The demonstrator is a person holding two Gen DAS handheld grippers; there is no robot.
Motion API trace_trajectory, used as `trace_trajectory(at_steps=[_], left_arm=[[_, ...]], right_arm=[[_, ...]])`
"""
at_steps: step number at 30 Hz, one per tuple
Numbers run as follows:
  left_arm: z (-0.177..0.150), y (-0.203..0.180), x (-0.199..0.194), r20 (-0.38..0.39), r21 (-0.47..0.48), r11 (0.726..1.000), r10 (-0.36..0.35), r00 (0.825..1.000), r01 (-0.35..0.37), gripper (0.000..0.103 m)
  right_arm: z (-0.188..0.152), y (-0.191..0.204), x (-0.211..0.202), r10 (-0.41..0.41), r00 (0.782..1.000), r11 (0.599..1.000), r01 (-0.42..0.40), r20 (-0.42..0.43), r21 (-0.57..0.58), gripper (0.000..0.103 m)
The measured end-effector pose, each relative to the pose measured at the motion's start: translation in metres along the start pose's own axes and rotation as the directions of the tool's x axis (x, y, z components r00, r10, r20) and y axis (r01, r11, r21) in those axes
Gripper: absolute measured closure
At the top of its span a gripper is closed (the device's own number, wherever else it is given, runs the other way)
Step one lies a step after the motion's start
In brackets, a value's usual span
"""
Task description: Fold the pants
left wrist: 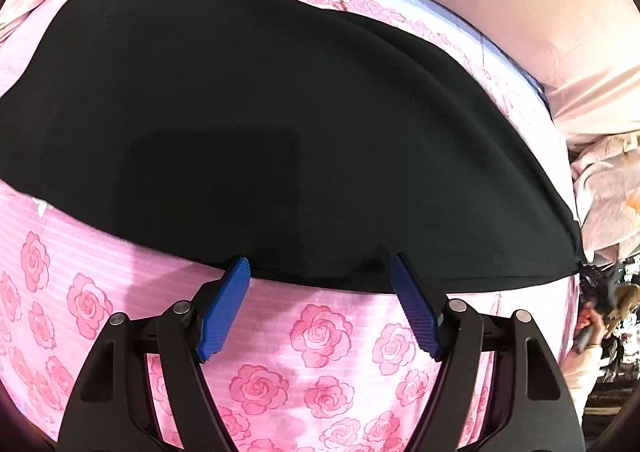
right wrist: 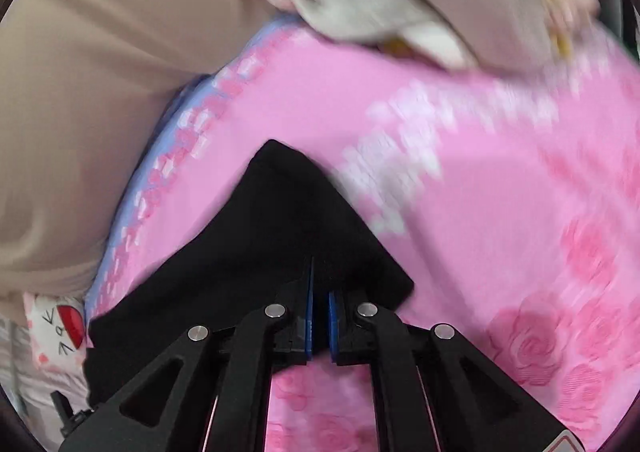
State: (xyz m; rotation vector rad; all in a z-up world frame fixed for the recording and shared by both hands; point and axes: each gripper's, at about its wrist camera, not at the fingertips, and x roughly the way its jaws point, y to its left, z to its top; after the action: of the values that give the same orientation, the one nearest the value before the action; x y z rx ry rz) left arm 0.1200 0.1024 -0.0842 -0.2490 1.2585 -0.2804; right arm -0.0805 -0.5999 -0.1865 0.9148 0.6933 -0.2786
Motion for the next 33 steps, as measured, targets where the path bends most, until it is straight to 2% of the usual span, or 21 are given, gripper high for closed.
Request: trace_trajectory(at_steps=[2, 4, 6, 7, 9, 11, 13, 15, 16, 17, 18, 20, 21, 22, 23, 24, 25, 26, 29, 33], left_arm=[[0.003, 0.000, 0.001, -0.014, -0.013, 1.000, -0.012, 1.000, 0.012, 0.032], [0.003, 0.007, -0.006, -0.006, -0.038, 0.999, -0.010, 1.000, 0.010, 0.032], [0.002, 0.018, -0.016, 0.024, -0.062, 0.998, 0.010, 1.000, -0.009, 0.032], [0.002, 0.025, -0.021, 0.037, -0.086, 0.996, 0.019, 0.999, -0.016, 0.032], [0.002, 0.043, -0.031, 0.064, -0.140, 0.990, 0.022, 0.998, -0.013, 0.032], [0.001, 0.060, -0.039, 0.089, -0.183, 0.983, 0.026, 0.996, -0.010, 0.032], [0.002, 0.079, -0.044, 0.113, -0.231, 0.973, 0.037, 0.993, -0.010, 0.031], [0.003, 0.101, -0.047, 0.131, -0.291, 0.956, 0.062, 0.989, -0.022, 0.030], [0.003, 0.111, -0.049, 0.140, -0.315, 0.949, 0.071, 0.988, -0.024, 0.030], [0.003, 0.121, -0.050, 0.146, -0.344, 0.939, 0.073, 0.987, -0.018, 0.030], [0.003, 0.133, -0.052, 0.164, -0.380, 0.925, 0.049, 0.985, 0.017, 0.030], [0.007, 0.145, -0.053, 0.189, -0.391, 0.918, 0.003, 0.982, 0.072, 0.034], [0.011, 0.149, -0.053, 0.187, -0.375, 0.924, -0.007, 0.982, 0.078, 0.041], [0.015, 0.148, -0.052, 0.177, -0.358, 0.930, -0.017, 0.984, 0.081, 0.062], [0.019, 0.148, -0.051, 0.152, -0.339, 0.937, -0.034, 0.988, 0.085, 0.070], [0.021, 0.147, -0.052, 0.153, -0.338, 0.936, -0.044, 0.987, 0.094, 0.070], [0.024, 0.147, -0.055, 0.161, -0.320, 0.941, -0.057, 0.985, 0.106, 0.075], [0.027, 0.146, -0.057, 0.164, -0.302, 0.948, -0.056, 0.985, 0.104, 0.084], [0.034, 0.156, -0.063, 0.171, -0.272, 0.957, -0.055, 0.984, 0.101, 0.094], [0.029, 0.171, -0.080, 0.203, -0.259, 0.958, -0.070, 0.977, 0.123, 0.094]], right_arm=[[-0.006, 0.013, -0.017, -0.041, 0.997, 0.999, 0.043, 0.065, -0.027, 0.086], [-0.015, 0.035, -0.035, -0.122, 0.985, 0.984, 0.136, 0.124, -0.116, 0.086], [-0.026, 0.059, -0.053, -0.229, 0.952, 0.940, 0.271, 0.204, -0.207, 0.086], [-0.037, 0.077, -0.059, -0.252, 0.941, 0.918, 0.306, 0.227, -0.253, 0.085], [-0.059, 0.105, -0.068, -0.184, 0.963, 0.898, 0.246, 0.197, -0.364, 0.078], [-0.098, 0.154, -0.056, -0.066, 0.990, 0.863, 0.119, 0.123, -0.492, 0.054], [-0.139, 0.200, -0.032, 0.009, 1.000, 0.800, -0.002, 0.009, -0.600, 0.052], [-0.189, 0.257, -0.002, 0.049, 0.991, 0.706, -0.123, -0.126, -0.697, 0.052], [-0.218, 0.285, 0.013, 0.055, 0.981, 0.641, -0.177, -0.185, -0.747, 0.053], [-0.237, 0.302, 0.021, 0.051, 0.977, 0.594, -0.196, -0.206, -0.780, 0.053], [-0.263, 0.323, 0.032, 0.040, 0.973, 0.535, -0.212, -0.226, -0.818, 0.054], [-0.296, 0.349, 0.046, 0.029, 0.964, 0.473, -0.248, -0.266, -0.846, 0.054], [-0.309, 0.360, 0.052, 0.034, 0.955, 0.461, -0.275, -0.293, -0.844, 0.054], [-0.315, 0.364, 0.055, 0.036, 0.950, 0.459, -0.291, -0.310, -0.840, 0.053], [-0.324, 0.373, 0.058, 0.039, 0.942, 0.459, -0.312, -0.332, -0.832, 0.053], [-0.331, 0.380, 0.058, 0.043, 0.940, 0.459, -0.320, -0.339, -0.828, 0.054], [-0.335, 0.383, 0.060, 0.046, 0.939, 0.460, -0.322, -0.340, -0.827, 0.053], [-0.339, 0.386, 0.060, 0.048, 0.938, 0.464, -0.325, -0.343, -0.824, 0.053], [-0.337, 0.386, 0.063, 0.029, 0.942, 0.501, -0.304, -0.335, -0.811, 0.053], [-0.320, 0.373, 0.055, 0.044, 0.949, 0.575, -0.280, -0.313, -0.769, 0.053]])
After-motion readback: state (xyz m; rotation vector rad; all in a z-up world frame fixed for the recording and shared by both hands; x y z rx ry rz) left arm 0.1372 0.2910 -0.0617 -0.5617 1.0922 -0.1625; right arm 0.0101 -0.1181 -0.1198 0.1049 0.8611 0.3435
